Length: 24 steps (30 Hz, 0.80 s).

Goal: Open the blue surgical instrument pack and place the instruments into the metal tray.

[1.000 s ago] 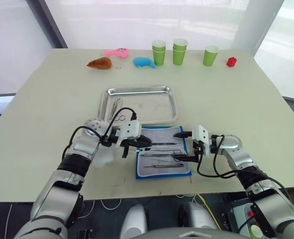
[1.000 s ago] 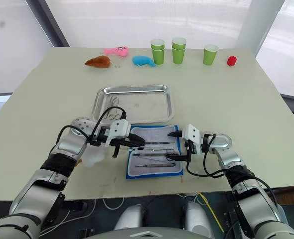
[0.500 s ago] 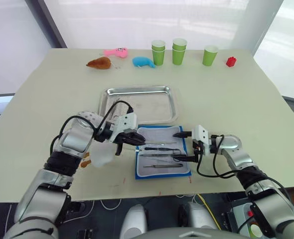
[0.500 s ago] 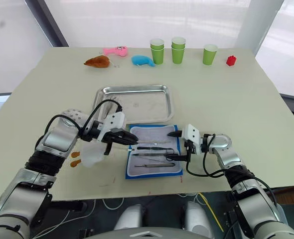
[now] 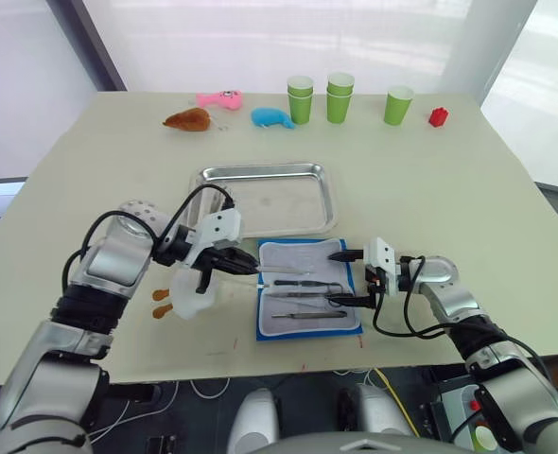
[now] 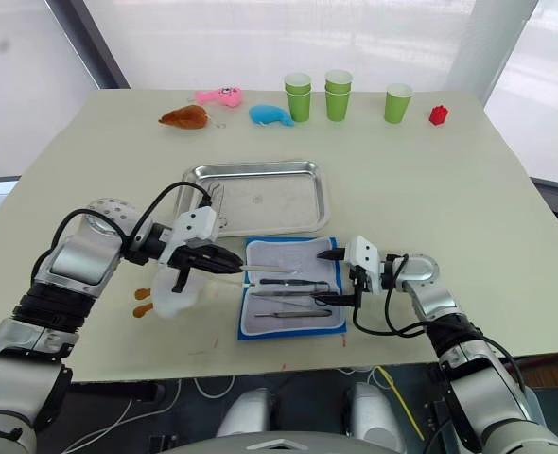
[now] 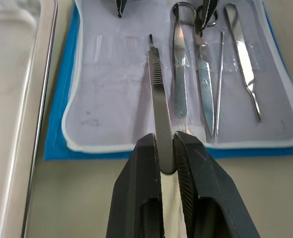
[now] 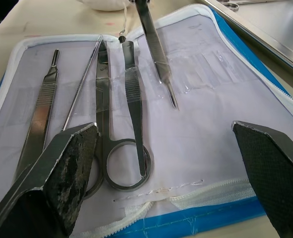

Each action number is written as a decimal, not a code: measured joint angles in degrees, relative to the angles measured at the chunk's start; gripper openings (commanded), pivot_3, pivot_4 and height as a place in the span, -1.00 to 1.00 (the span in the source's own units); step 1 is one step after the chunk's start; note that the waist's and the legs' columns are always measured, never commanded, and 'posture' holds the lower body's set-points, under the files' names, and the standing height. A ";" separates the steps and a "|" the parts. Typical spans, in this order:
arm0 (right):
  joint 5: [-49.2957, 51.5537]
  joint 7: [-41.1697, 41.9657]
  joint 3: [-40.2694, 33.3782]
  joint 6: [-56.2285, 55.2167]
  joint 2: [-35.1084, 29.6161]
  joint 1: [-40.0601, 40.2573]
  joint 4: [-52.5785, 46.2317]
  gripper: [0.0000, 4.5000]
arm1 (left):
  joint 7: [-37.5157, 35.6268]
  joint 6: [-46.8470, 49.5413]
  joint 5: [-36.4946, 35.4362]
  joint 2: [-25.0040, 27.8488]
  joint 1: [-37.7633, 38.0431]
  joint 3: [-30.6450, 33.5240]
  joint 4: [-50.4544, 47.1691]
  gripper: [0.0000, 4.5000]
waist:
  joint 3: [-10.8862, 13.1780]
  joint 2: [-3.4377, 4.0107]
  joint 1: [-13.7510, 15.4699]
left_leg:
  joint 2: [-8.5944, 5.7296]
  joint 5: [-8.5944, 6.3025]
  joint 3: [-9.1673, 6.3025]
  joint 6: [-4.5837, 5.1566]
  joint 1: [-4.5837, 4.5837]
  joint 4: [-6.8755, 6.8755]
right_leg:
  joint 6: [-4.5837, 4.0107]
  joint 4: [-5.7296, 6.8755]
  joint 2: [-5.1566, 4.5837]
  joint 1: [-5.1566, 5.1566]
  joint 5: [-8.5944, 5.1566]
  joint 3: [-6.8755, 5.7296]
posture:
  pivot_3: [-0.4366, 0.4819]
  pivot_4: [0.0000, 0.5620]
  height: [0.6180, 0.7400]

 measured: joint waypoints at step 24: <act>0.00 -0.24 0.00 0.00 0.01 0.00 0.02 1.00 | 0.47 1.60 -8.09 6.34 -1.39 6.90 -2.13 -0.98 | 0.04 -0.05 0.05 | 0.11 -0.08 0.05 -0.14 0.00 -0.02 | 0.00 0.00 -0.07 -0.05 0.00 -0.03 | -0.05 -0.47 1.00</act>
